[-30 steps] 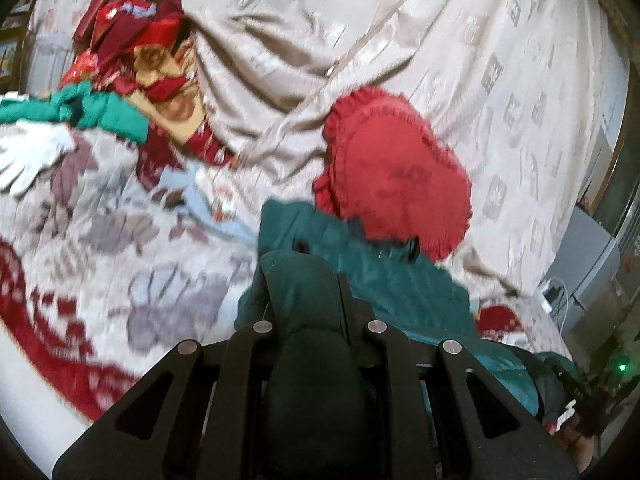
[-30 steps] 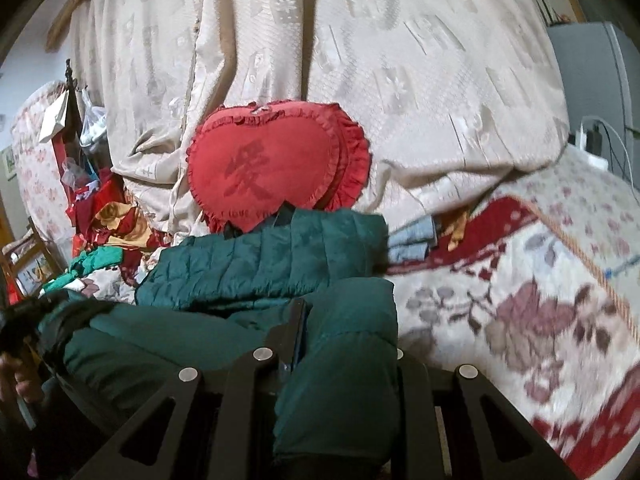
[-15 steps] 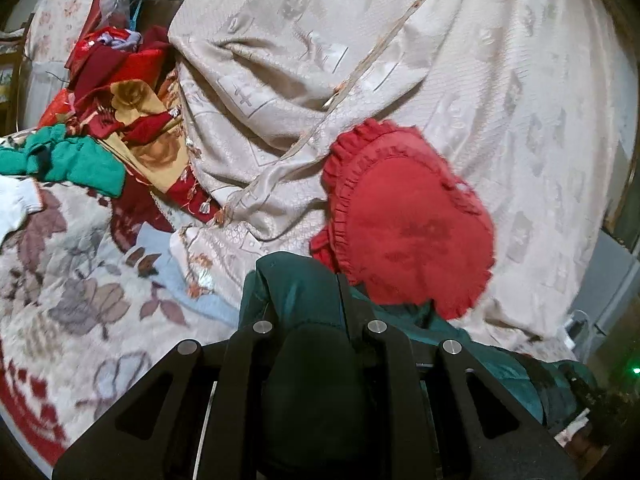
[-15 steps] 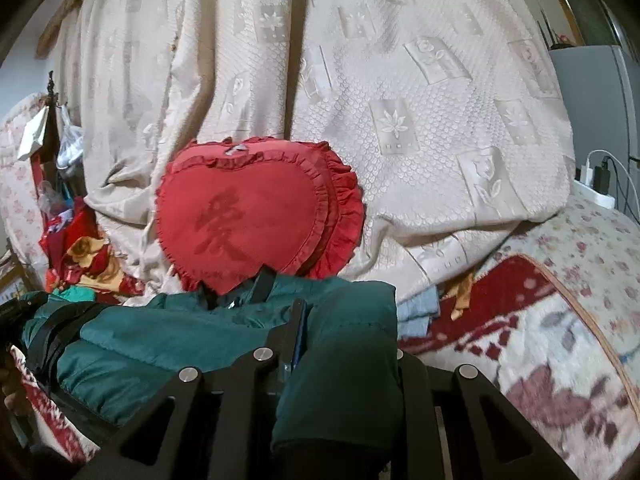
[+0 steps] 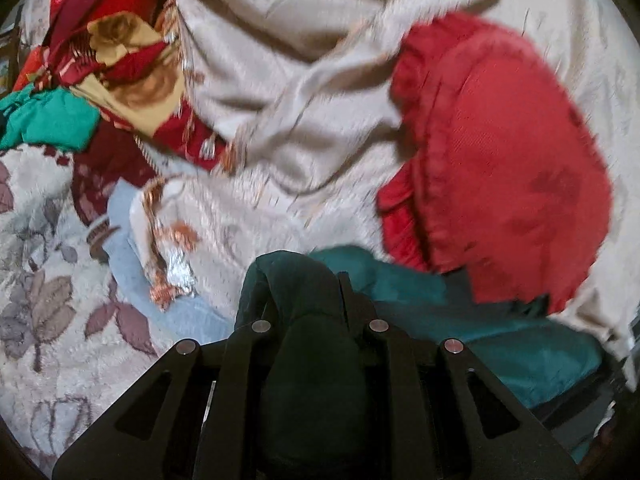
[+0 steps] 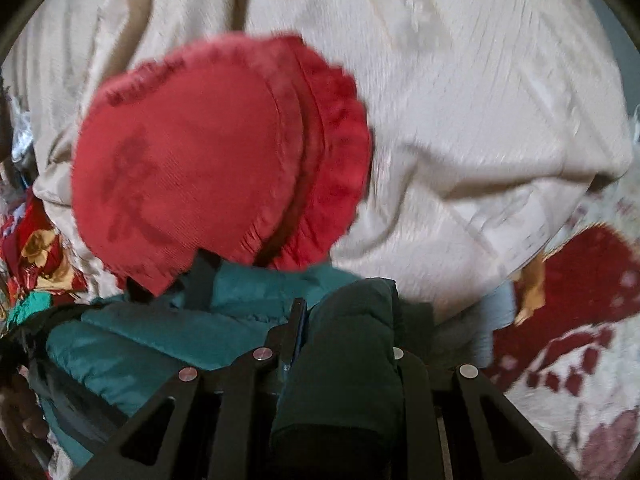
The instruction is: Fold large clothes
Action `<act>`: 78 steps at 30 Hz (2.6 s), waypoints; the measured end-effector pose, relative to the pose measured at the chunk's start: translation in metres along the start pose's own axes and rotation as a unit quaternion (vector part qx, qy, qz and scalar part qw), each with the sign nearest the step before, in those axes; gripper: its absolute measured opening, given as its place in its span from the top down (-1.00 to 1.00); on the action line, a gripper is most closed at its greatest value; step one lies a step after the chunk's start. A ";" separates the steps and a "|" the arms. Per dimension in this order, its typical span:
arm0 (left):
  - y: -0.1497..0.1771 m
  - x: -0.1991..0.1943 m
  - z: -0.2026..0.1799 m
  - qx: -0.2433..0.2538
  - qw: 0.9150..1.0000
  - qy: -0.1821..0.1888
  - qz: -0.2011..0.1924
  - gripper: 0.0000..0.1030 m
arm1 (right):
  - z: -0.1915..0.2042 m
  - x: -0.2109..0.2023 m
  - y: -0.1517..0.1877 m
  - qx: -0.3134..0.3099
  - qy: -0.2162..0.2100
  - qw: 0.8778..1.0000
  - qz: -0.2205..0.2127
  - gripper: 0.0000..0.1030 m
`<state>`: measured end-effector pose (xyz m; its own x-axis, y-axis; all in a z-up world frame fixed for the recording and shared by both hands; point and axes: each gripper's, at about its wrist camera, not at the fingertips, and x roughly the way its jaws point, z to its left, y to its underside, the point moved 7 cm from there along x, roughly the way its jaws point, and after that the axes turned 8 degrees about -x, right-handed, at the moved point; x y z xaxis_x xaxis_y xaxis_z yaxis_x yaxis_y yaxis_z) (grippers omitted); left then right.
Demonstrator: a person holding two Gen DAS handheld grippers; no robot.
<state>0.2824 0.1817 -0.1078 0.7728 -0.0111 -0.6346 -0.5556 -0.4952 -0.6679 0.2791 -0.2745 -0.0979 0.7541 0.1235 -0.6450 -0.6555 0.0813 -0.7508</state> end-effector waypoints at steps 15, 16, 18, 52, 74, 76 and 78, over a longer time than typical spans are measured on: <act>-0.005 0.006 0.013 -0.126 0.982 0.113 0.081 -0.16 | -0.006 0.022 0.016 0.094 -0.063 0.992 0.059 0.23; -0.012 -0.005 0.013 -0.141 0.978 0.136 0.070 -0.29 | -0.006 0.015 0.015 0.114 -0.080 0.989 0.054 0.20; -0.027 -0.022 0.011 -0.142 0.978 0.147 0.035 -0.34 | -0.007 -0.001 0.010 0.147 -0.109 0.983 0.034 0.09; -0.035 -0.038 0.013 -0.087 0.994 0.063 -0.023 -0.39 | 0.051 -0.112 -0.023 -0.051 -0.025 0.982 -0.182 -0.42; 0.007 0.070 -0.009 0.018 0.998 0.003 0.061 -0.41 | 0.038 0.098 -0.004 -0.113 -0.029 0.988 0.103 0.10; 0.008 0.069 -0.008 0.018 0.998 0.006 0.063 -0.41 | 0.036 0.097 -0.001 -0.111 -0.030 0.988 0.100 0.10; 0.009 0.067 -0.008 0.013 0.998 0.011 0.066 -0.41 | 0.036 0.096 0.001 -0.116 -0.028 0.988 0.099 0.10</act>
<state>0.3316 0.1697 -0.1529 0.6991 -0.0933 -0.7089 -0.6599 -0.4659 -0.5895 0.3496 -0.2275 -0.1551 0.6043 0.1686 -0.7787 -0.7583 -0.1784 -0.6270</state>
